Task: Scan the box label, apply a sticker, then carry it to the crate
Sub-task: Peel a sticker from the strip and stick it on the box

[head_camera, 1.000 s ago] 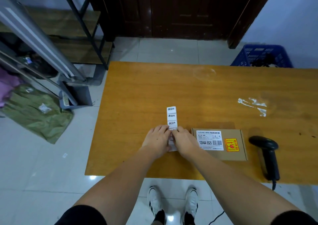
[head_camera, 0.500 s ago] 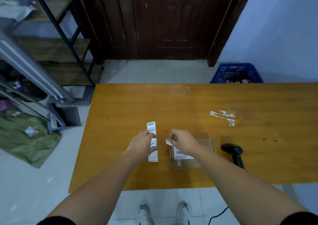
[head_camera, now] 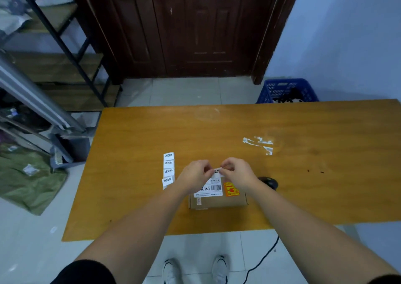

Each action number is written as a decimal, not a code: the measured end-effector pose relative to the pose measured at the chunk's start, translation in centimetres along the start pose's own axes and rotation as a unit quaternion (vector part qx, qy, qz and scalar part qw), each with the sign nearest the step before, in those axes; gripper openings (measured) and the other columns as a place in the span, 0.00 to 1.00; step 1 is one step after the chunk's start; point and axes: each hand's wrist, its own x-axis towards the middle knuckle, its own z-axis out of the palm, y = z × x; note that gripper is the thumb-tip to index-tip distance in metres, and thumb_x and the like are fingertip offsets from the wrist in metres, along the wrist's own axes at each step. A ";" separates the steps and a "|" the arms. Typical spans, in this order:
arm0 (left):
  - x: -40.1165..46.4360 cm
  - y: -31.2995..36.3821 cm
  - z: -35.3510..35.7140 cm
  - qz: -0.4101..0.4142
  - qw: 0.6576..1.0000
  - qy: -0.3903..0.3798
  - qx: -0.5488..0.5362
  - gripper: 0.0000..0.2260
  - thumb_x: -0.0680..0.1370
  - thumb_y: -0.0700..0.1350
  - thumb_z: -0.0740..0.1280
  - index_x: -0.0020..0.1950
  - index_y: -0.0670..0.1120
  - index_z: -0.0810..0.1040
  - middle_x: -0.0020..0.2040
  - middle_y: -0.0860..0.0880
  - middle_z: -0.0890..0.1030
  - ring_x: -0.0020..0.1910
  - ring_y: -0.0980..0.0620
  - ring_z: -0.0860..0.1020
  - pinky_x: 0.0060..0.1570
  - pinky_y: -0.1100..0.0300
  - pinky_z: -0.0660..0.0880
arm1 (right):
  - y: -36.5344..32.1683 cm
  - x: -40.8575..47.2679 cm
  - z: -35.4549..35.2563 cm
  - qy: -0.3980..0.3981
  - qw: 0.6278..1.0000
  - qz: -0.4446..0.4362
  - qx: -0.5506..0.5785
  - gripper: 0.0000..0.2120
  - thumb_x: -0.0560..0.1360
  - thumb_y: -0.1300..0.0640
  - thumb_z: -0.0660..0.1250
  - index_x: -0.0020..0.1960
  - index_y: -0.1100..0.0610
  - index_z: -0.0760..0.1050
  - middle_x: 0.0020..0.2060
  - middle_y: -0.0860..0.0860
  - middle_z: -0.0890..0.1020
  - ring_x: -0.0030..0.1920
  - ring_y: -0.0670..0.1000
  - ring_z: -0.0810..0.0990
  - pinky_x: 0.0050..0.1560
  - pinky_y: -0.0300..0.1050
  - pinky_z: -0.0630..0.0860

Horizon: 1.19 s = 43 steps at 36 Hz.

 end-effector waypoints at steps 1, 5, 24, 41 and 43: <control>0.2 0.3 0.4 -0.002 1.000 0.000 0.000 0.09 0.84 0.52 0.65 0.49 0.49 0.78 0.41 0.55 0.76 0.43 0.50 0.75 0.38 0.55 0.67 | 0.6 0.0 -0.5 0.005 1.000 0.009 0.007 0.05 0.77 0.60 0.73 0.51 0.60 0.80 0.42 0.54 0.86 0.36 0.48 0.86 0.35 0.39 0.81; 1.0 1.7 1.9 0.002 1.000 -0.008 0.018 0.08 0.84 0.53 0.65 0.49 0.52 0.76 0.42 0.55 0.76 0.43 0.51 0.74 0.35 0.59 0.64 | 2.6 0.1 -1.8 0.011 1.000 0.025 0.009 0.04 0.77 0.59 0.74 0.47 0.59 0.81 0.41 0.54 0.87 0.31 0.43 0.82 0.30 0.34 0.74; 4.3 2.3 7.3 -0.109 0.981 -0.007 0.161 0.14 0.83 0.58 0.64 0.53 0.49 0.81 0.50 0.47 0.85 0.51 0.44 0.82 0.44 0.53 0.72 | 7.1 3.0 0.0 0.044 0.996 0.039 -0.063 0.04 0.78 0.55 0.73 0.46 0.54 0.79 0.42 0.51 0.82 0.43 0.51 0.80 0.42 0.44 0.74; 4.8 2.4 7.7 -0.154 0.983 0.020 0.097 0.11 0.81 0.56 0.69 0.53 0.50 0.79 0.49 0.48 0.85 0.51 0.45 0.82 0.53 0.49 0.78 | 7.5 3.8 0.7 0.057 0.990 0.064 -0.116 0.05 0.78 0.51 0.71 0.51 0.52 0.78 0.44 0.50 0.83 0.43 0.51 0.83 0.46 0.53 0.84; 5.0 2.3 7.5 -0.166 0.984 0.013 0.070 0.09 0.80 0.56 0.70 0.51 0.51 0.78 0.48 0.48 0.85 0.50 0.46 0.82 0.55 0.47 0.78 | 7.5 3.8 0.8 0.061 0.988 0.067 -0.124 0.07 0.78 0.50 0.71 0.51 0.52 0.76 0.43 0.50 0.83 0.42 0.51 0.82 0.44 0.52 0.83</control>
